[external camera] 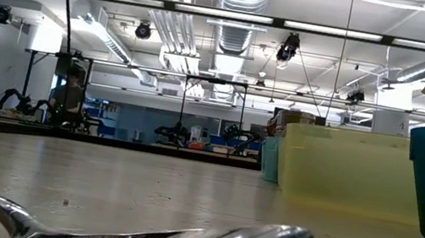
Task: Pick & Place Food Item
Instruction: Put the brown seasoning bottle into the green bin
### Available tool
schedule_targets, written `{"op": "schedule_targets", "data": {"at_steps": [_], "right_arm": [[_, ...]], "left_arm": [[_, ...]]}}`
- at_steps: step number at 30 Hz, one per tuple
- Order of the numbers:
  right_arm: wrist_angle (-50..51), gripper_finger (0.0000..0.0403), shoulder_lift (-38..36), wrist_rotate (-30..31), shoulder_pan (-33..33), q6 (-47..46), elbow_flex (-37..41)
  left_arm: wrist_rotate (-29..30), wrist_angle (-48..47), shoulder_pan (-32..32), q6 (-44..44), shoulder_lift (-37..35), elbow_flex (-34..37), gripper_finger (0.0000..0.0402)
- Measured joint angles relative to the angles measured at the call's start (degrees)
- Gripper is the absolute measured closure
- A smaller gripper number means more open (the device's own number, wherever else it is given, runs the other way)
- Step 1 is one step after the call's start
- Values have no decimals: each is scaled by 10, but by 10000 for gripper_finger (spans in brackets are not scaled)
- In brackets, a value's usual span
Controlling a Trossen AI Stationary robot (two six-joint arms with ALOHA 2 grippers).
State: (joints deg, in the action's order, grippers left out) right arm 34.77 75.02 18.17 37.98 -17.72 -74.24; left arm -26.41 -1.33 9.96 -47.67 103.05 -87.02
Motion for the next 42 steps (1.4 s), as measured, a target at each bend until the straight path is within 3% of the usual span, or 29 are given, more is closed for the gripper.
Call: {"op": "schedule_targets", "data": {"at_steps": [4, 10, 15, 23, 31, 37, 42], "right_arm": [[10, 235, -17, 1, -6, -29, 0], [61, 235, -35, 16, -35, -105, 0], [93, 235, -45, 15, -74, -172, 0], [110, 235, -53, 15, -134, -262, 0], [190, 235, -53, 28, -194, -378, 0], [285, 235, -55, 13, -229, -469, 0], [344, 235, -59, -11, -264, -503, 0]], "left_arm": [[60, -79, -1, 55, -45, 1, 25], [200, -187, 1, 114, -111, 1, 25], [294, -234, 4, 146, -155, 11, 25], [295, -231, 21, 225, -239, 76, 25], [292, -181, 35, 262, -365, 223, 25], [266, -97, 36, 263, -447, 339, 25], [254, -73, 37, 243, -484, 388, 25]]}}
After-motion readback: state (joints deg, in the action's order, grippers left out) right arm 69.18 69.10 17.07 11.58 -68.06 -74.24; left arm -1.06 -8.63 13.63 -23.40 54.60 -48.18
